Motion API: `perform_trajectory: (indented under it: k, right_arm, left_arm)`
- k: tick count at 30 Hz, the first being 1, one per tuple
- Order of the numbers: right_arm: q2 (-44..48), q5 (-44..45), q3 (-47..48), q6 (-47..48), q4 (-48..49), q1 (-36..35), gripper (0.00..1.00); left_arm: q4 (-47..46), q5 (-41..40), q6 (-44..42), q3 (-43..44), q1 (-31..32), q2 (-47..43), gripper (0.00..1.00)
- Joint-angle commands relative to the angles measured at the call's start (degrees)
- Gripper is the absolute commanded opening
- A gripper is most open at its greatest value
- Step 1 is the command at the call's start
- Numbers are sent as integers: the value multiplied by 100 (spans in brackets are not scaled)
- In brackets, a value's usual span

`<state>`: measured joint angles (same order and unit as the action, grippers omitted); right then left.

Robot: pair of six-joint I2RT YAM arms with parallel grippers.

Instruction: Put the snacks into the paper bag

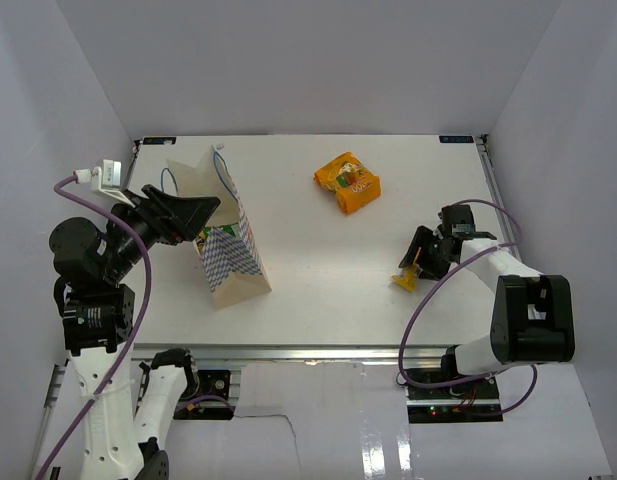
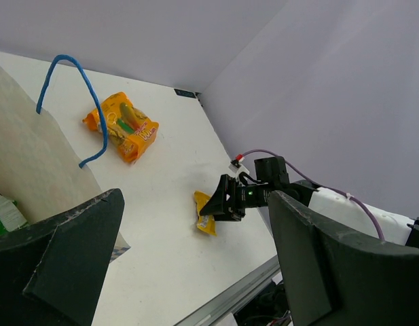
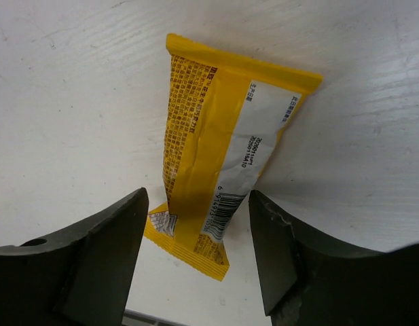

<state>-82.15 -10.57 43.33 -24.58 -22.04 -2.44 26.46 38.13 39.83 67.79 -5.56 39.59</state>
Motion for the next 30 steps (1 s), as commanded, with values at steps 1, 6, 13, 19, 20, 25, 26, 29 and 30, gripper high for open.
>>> perform_trajectory:
  k: [1,6,13,19,20,25,26,29,30]
  right_arm:
    - [-56,213,-9,-144,288,50,66]
    - [-21,362,-44,-91,358,77,55]
    - [-3,398,-79,14,446,77,38]
    - [-38,249,17,470,560,77,14]
    - [-12,65,61,593,569,77,12]
    - [269,-1436,561,2014,841,33,8]
    - [374,-2135,675,2262,894,-2,8]
    - [454,-3350,1255,3192,781,-492,8]
    - [454,-3608,1439,3422,685,-677,8]
  left_arm:
    - [35,-69,-72,173,-24,4,98]
    - [52,-104,-72,235,-33,-22,98]
    - [44,-95,-55,524,-24,75,98]
    - [44,-86,-81,595,-33,84,98]
    - [44,-86,-72,604,-24,92,98]
    - [35,-95,-90,735,-24,119,98]
    - [35,-95,-99,797,-33,127,98]
    - [0,-113,-116,902,-24,171,98]
    - [-9,-113,-125,929,-24,171,98]
